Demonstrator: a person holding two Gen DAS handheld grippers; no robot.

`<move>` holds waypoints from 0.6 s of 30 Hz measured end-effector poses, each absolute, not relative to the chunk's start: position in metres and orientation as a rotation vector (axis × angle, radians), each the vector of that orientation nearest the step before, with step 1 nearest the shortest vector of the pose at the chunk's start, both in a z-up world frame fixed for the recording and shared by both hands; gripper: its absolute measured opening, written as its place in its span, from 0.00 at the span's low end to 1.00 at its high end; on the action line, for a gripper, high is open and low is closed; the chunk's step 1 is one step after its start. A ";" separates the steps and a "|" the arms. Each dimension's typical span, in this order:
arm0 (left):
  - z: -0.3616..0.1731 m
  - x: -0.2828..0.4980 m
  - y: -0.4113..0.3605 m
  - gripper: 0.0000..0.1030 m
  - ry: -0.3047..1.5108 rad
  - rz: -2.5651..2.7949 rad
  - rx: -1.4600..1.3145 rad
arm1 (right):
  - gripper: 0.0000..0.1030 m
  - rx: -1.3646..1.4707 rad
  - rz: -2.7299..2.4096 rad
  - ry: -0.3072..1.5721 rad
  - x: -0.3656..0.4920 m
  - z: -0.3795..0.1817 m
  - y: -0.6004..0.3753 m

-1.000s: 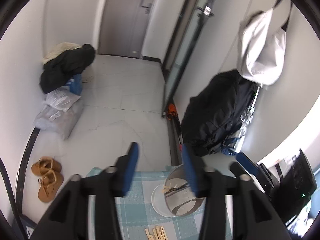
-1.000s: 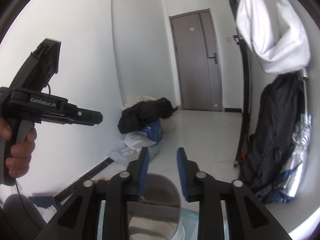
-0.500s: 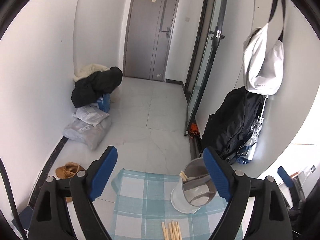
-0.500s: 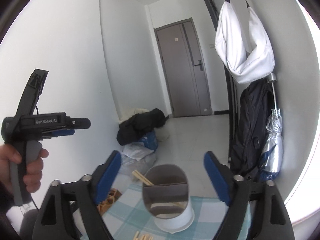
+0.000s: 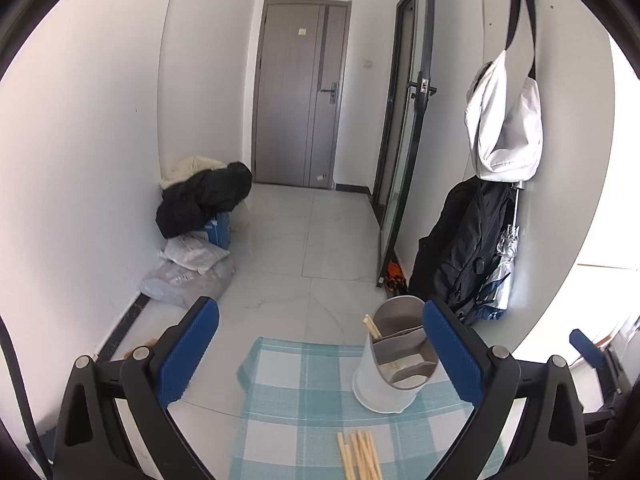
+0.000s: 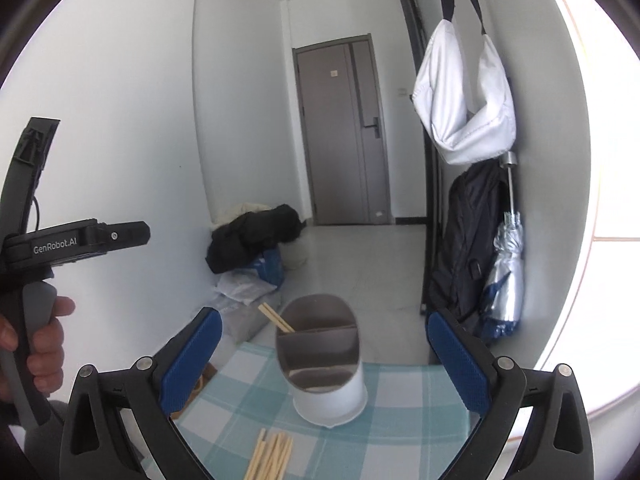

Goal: Organize utensils
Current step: 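Open both tools to drop the chopsticks into the holder, then withdraw, then lower the right tool to the pile and close on a chopstick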

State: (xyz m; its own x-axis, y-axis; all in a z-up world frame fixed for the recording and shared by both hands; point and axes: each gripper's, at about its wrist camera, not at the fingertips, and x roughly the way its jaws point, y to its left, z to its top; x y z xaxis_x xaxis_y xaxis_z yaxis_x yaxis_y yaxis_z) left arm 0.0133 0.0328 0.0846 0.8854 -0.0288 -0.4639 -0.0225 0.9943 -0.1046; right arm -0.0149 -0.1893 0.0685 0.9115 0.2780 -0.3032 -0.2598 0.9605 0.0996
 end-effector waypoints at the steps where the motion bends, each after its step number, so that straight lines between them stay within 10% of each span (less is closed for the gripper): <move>1: 0.081 0.010 0.030 0.97 0.473 0.009 -0.084 | 1.00 0.047 0.268 0.312 -0.018 0.067 -0.189; 18: 0.008 0.003 0.036 0.97 0.609 -0.007 -0.140 | 1.00 0.022 0.308 0.439 -0.023 0.010 -0.176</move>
